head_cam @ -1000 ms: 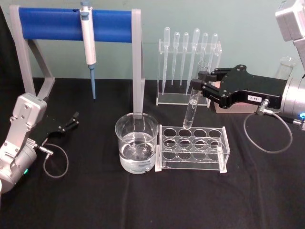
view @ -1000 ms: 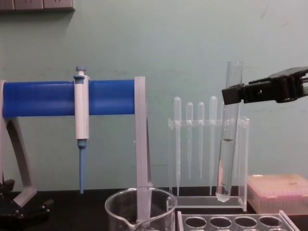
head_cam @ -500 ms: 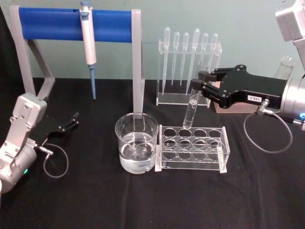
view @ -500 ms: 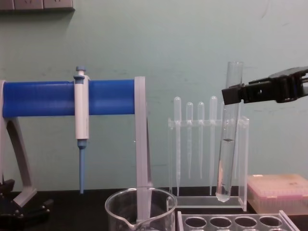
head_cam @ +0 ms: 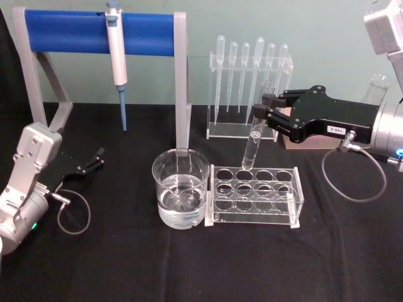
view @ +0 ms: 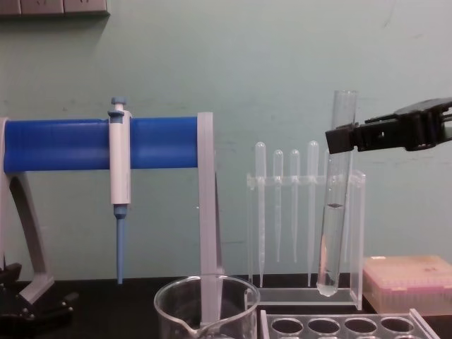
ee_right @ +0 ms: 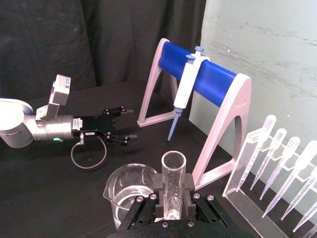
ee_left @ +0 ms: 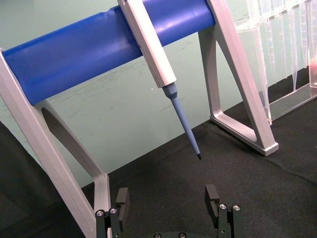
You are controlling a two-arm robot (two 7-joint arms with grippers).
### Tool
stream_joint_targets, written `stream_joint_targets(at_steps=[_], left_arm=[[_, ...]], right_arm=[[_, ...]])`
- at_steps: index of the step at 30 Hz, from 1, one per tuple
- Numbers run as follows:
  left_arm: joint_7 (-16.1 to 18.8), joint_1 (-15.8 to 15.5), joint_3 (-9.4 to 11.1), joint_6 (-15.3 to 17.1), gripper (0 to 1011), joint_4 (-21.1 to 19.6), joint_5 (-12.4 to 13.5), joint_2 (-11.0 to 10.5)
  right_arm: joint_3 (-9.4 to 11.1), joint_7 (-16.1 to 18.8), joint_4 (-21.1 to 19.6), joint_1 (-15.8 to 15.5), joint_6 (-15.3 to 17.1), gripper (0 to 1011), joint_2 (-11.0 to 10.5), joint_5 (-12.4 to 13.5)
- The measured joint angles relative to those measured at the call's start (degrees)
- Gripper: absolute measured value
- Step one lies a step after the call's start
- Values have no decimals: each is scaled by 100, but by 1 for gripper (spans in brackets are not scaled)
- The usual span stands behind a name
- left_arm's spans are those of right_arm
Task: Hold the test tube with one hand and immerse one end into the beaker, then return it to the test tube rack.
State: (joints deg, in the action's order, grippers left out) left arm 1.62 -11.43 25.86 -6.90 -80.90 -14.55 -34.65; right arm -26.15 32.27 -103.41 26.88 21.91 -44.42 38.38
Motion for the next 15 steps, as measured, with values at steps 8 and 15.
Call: stream_joint_targets(at_steps=[8,15], left_arm=[[0,0,0,0,1000,0,0,0],[0,0,0,0,1000,0,0,0]], right_arm=[[-22,2,-1,25,-16,231,-12,2],[-154,77,-36,310,-23,231,8,64]])
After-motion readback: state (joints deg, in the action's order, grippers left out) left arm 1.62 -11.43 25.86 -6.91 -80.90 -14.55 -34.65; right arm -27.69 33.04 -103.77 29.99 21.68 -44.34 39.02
